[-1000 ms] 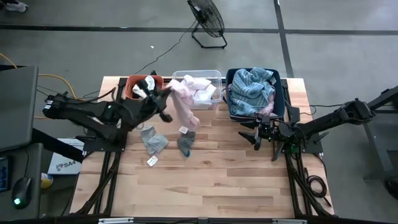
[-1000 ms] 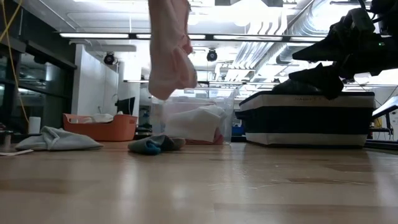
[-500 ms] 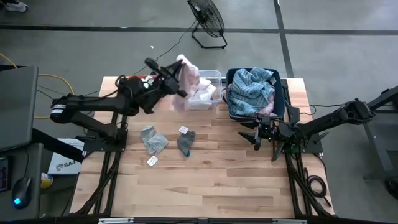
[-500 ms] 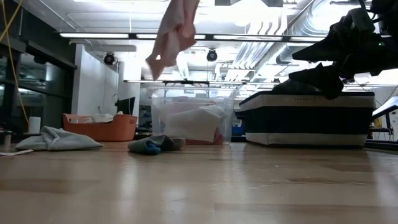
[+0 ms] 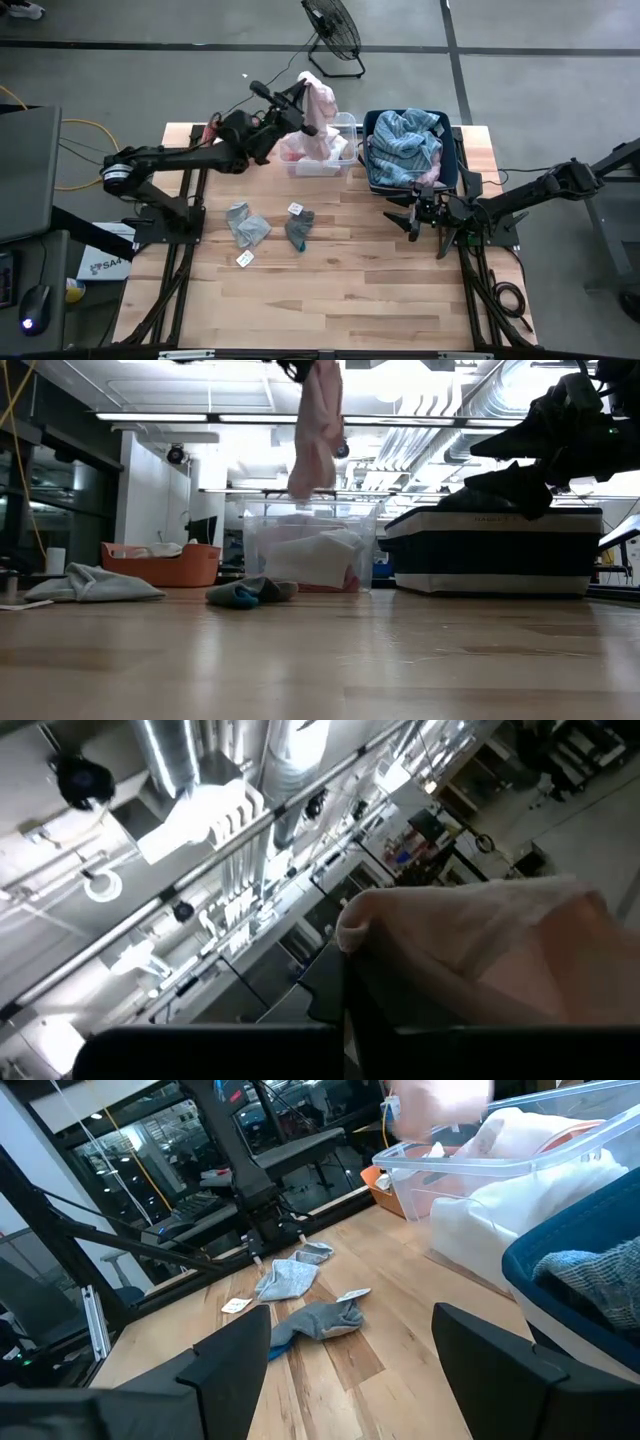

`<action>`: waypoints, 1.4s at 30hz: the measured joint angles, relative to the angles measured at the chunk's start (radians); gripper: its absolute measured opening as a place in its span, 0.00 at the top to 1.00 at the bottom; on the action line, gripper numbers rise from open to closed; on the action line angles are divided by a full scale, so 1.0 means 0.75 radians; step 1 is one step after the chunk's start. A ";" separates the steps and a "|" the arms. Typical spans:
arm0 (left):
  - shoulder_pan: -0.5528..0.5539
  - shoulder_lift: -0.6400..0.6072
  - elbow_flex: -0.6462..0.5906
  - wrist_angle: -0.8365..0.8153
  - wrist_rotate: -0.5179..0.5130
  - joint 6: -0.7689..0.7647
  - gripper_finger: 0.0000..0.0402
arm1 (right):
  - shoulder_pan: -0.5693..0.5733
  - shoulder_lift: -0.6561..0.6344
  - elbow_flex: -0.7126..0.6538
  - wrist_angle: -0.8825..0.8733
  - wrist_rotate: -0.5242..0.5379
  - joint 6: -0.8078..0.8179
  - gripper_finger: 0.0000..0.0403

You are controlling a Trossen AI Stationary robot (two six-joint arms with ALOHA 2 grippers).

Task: Pick & Place Cloths
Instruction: Put the white underwear into the transparent bin

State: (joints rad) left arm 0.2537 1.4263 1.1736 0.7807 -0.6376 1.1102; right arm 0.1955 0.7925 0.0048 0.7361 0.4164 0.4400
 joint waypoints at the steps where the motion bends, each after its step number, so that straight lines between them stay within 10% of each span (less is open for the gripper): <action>1: 0.015 0.018 0.000 -0.003 0.000 -0.021 1.00 | 0.000 0.000 0.001 0.000 0.000 0.000 0.33; 9: 0.112 0.146 0.000 -0.064 -0.090 -0.226 1.00 | 0.000 0.000 0.001 0.000 0.000 0.000 0.33; 21: 0.107 0.174 -0.001 -0.760 -0.124 -0.823 1.00 | 0.000 0.000 0.000 0.000 0.000 0.000 0.33; 42: 0.221 0.267 0.302 -1.704 0.377 -1.826 1.00 | 0.000 0.001 0.000 -0.001 0.000 -0.001 0.33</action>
State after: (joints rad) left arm 0.4198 1.6267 1.4001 -0.4974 -0.3551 -0.2593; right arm 0.1955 0.7929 0.0049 0.7355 0.4164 0.4397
